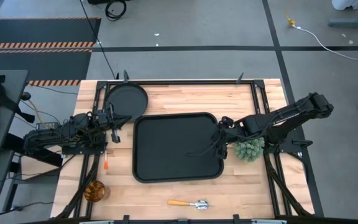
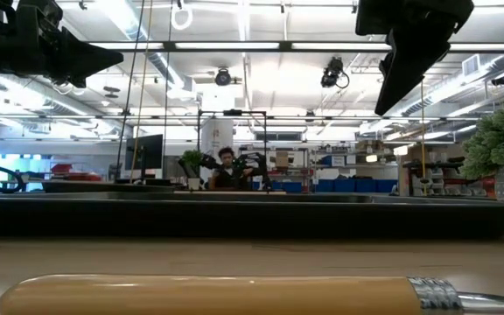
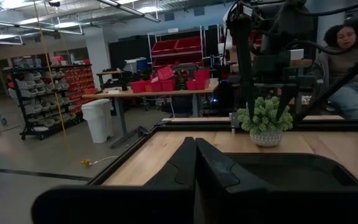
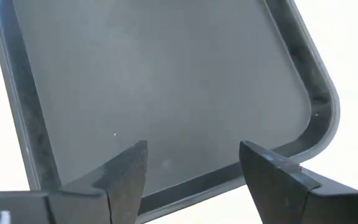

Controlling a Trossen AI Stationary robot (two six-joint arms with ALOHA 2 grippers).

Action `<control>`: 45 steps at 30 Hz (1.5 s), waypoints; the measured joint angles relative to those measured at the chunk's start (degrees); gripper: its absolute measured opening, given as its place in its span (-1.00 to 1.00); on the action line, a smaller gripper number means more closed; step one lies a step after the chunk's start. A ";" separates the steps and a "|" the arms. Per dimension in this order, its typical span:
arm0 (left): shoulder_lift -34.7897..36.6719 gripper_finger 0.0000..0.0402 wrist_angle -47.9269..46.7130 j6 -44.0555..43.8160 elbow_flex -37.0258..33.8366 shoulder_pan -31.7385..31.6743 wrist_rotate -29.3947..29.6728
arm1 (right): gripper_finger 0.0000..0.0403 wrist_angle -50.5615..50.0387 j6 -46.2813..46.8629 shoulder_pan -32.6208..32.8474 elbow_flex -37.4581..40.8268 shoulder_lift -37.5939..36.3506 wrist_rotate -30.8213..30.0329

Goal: Pick and place plate/cup/fork/spoon on tray
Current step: Put the green potted plant on the black tray

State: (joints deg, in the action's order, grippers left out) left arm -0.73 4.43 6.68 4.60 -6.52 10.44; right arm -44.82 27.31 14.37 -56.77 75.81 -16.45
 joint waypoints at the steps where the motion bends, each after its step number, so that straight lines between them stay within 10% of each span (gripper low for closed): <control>1: 0.01 -0.94 0.02 0.01 0.00 0.00 0.00 | 0.29 0.19 -0.06 -0.06 0.00 0.00 -0.35; 33: 0.00 -0.94 0.02 0.02 0.00 0.00 0.00 | 0.30 1.44 -4.28 -6.01 0.00 0.04 1.38; 45: 0.00 -0.94 0.02 0.02 0.00 0.00 0.01 | 0.72 -4.31 -3.07 -5.02 0.00 0.04 5.88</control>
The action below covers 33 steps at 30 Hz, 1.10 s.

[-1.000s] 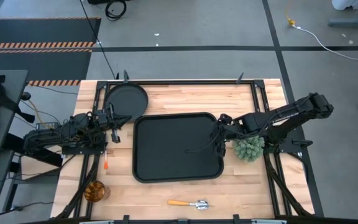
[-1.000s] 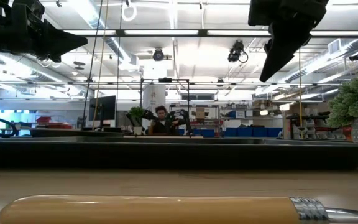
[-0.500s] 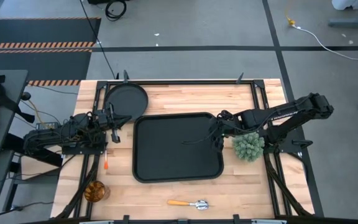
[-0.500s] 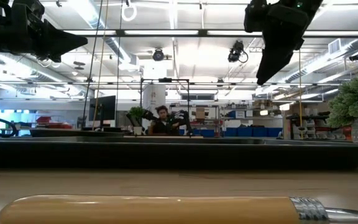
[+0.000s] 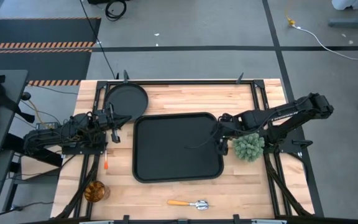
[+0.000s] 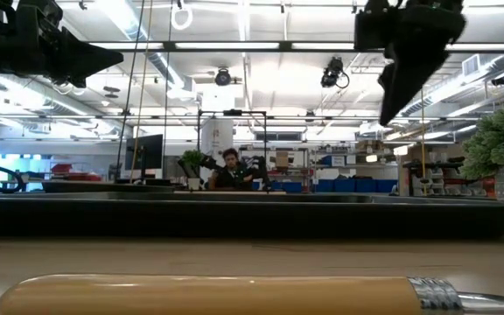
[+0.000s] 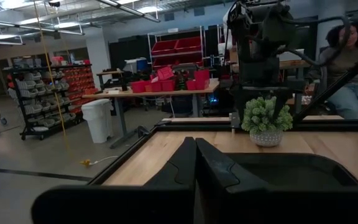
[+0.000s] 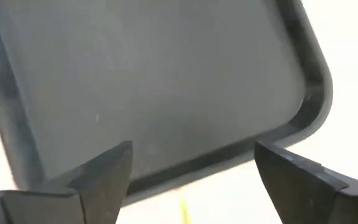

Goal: Pick and place plate/cup/fork/spoon on tray
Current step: Put the green potted plant on the black tray

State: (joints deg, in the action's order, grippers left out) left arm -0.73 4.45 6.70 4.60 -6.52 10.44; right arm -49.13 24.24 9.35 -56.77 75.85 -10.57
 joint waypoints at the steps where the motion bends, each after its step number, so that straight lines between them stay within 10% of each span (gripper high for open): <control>1: 0.00 -0.94 0.00 -0.01 0.00 -0.01 0.01 | 0.75 -0.94 0.78 0.08 0.00 0.00 0.60; 33: 0.00 -0.94 0.00 -0.02 0.00 0.00 0.00 | 0.72 -22.52 1.53 21.94 0.00 -8.92 -7.80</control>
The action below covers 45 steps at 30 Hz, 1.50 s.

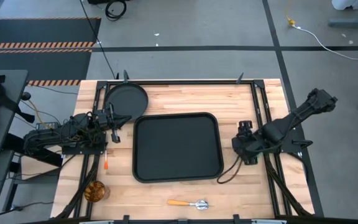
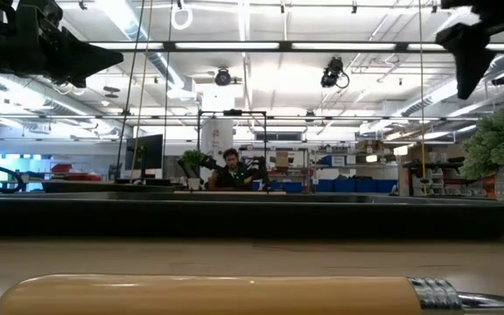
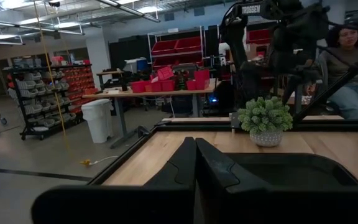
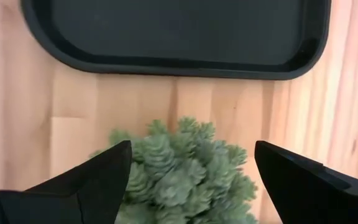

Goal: Pick and place plate/cup/fork/spoon on tray
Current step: Put the green potted plant on the black tray

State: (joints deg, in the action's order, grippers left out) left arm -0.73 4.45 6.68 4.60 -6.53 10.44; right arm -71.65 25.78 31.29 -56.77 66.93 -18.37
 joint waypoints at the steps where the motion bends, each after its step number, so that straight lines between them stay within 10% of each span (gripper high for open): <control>1: 0.00 -0.94 0.00 0.00 0.00 0.00 0.00 | 0.72 -0.11 1.21 0.71 0.00 -0.53 0.01; 45: 0.00 -0.94 0.01 0.02 0.00 0.00 0.02 | 0.72 -16.19 27.59 -0.32 -3.34 1.84 6.14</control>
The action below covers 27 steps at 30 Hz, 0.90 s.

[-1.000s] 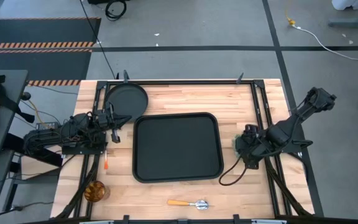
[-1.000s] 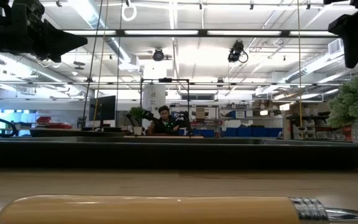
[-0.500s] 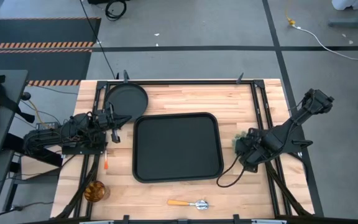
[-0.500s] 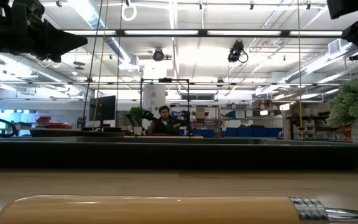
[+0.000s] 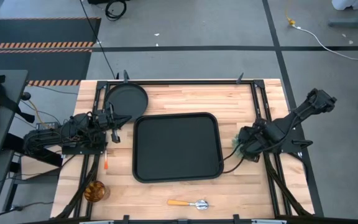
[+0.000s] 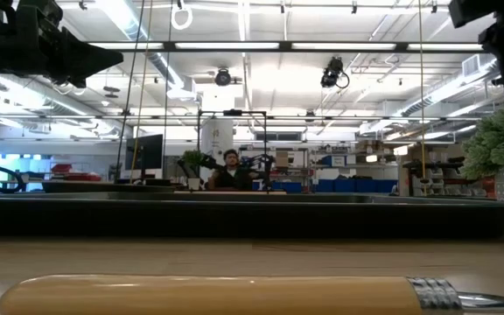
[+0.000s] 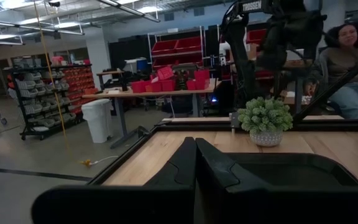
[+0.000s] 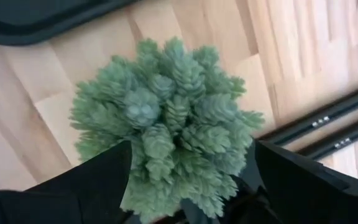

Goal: Pick and place plate/cup/fork/spoon on tray
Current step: Put the green potted plant on the black tray

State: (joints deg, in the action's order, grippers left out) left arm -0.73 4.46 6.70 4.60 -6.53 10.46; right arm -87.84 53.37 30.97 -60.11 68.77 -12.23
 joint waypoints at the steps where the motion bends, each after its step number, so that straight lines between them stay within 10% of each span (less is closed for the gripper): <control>1: 0.02 -0.94 0.03 0.00 0.00 -0.02 0.00 | 0.72 0.18 -0.16 -0.36 0.58 0.02 0.41; 15: 0.00 -0.94 0.01 -0.02 0.00 0.00 0.00 | 0.64 6.34 -1.12 -2.30 11.47 0.02 8.22; 27: 0.00 -0.94 0.01 -0.02 0.00 0.00 0.00 | -0.26 7.35 -4.07 -2.26 11.67 0.02 7.19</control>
State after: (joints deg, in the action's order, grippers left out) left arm -0.73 4.47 6.68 4.60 -6.52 10.46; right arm -80.49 49.30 28.71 -48.45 68.79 -5.04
